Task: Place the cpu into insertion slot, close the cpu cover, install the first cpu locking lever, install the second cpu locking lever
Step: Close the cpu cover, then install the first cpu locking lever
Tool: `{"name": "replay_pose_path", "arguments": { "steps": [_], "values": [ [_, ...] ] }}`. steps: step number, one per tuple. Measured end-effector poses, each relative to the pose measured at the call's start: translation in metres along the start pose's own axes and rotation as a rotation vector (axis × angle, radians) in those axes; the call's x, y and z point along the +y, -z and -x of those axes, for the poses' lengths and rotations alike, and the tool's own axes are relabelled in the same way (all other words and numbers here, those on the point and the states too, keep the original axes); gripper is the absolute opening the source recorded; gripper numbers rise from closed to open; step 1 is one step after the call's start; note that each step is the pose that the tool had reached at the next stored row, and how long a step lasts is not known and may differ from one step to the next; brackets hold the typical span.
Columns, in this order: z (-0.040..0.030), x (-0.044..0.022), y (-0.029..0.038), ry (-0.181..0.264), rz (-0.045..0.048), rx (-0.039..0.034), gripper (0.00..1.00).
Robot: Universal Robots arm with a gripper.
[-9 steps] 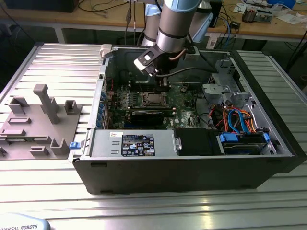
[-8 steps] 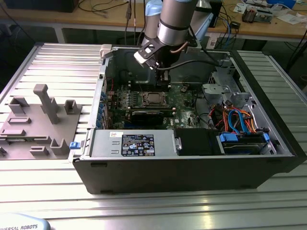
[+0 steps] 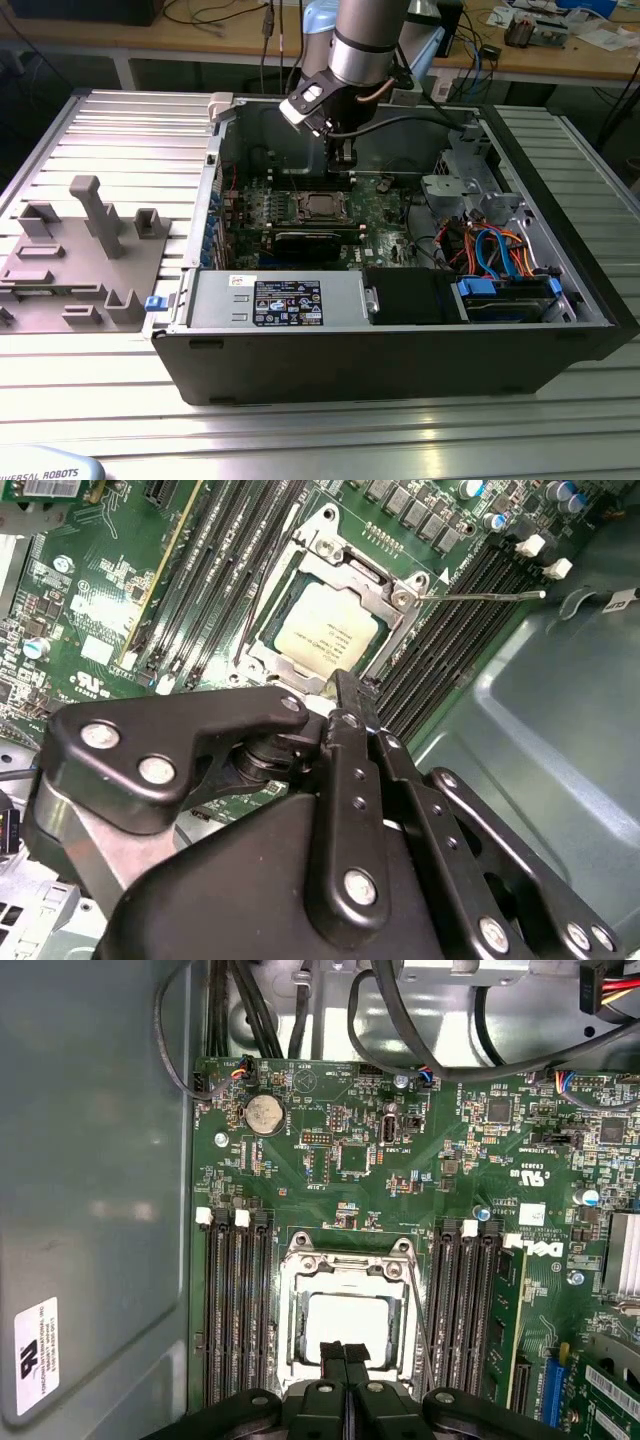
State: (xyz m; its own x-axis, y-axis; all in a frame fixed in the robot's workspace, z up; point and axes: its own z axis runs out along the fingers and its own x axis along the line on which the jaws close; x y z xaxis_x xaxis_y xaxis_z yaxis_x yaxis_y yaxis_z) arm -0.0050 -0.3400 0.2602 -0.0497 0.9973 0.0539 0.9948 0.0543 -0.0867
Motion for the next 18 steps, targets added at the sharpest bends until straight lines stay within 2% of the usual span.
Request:
{"name": "replay_pose_path", "arguments": {
  "steps": [6,14,18],
  "values": [
    [0.0000,-0.0001,0.0003,0.016,-0.0009,-0.0017,0.11],
    [0.0000,0.0000,0.0002,0.123,-0.0066,-0.0108,0.11],
    [0.0000,0.0000,0.0002,0.146,-0.0079,-0.0128,0.11]
  ]
}}
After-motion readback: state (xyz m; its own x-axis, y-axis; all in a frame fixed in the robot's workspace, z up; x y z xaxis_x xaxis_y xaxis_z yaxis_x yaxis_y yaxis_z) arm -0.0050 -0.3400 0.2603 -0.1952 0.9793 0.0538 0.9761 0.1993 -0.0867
